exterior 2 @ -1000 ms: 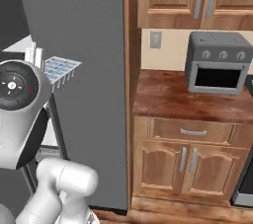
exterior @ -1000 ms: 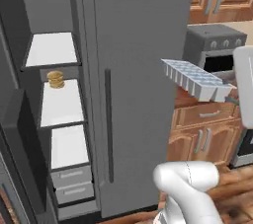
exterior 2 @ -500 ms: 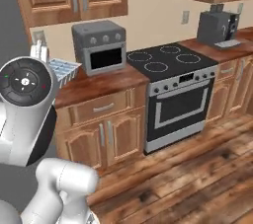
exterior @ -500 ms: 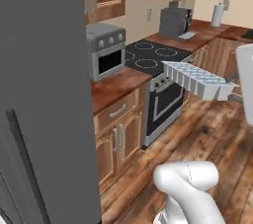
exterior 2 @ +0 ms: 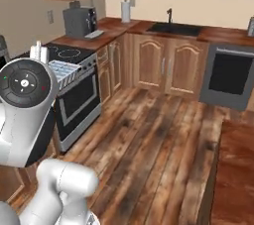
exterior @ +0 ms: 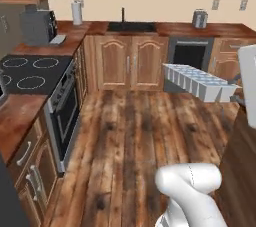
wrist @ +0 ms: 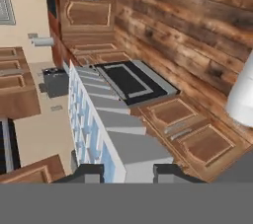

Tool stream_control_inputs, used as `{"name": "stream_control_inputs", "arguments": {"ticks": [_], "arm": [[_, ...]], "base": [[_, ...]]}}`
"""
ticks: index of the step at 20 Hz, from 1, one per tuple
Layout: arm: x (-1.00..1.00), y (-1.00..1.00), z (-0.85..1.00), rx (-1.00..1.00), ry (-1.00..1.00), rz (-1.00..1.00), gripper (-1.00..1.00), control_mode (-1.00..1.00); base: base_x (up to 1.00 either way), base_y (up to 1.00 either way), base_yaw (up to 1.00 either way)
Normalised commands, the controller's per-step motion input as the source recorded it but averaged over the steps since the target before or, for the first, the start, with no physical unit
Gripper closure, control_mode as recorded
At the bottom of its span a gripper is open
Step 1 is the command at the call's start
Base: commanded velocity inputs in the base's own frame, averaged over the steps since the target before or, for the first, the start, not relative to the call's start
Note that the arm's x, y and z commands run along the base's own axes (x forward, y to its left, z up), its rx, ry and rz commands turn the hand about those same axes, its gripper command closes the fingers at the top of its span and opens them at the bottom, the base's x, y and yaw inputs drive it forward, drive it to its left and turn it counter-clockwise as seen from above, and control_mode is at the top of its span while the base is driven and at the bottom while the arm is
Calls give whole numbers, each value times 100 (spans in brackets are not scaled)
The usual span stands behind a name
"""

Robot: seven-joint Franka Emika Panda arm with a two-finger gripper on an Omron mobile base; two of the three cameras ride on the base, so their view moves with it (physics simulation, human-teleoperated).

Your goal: Open the freezer door, pick up the ice cube tray from the freezer, and place it on the dining counter.

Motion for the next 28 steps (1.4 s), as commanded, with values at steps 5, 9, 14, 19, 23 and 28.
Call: {"name": "stream_control_inputs", "arguments": {"ticks": [5,9,14,19,23,28], "arm": [[0,0,0,0,0,0,100,100],[0,0,0,0,0,0,100,100],[0,0,0,0,0,0,100,100],[0,0,0,0,0,0,100,100],[0,0,0,0,0,0,100,100],[0,0,0,0,0,0,100,100]], "base": [[0,0,-100],[0,0,-100],[0,0,-100],[0,0,-100],[0,6,-99],[29,78,-66]]}}
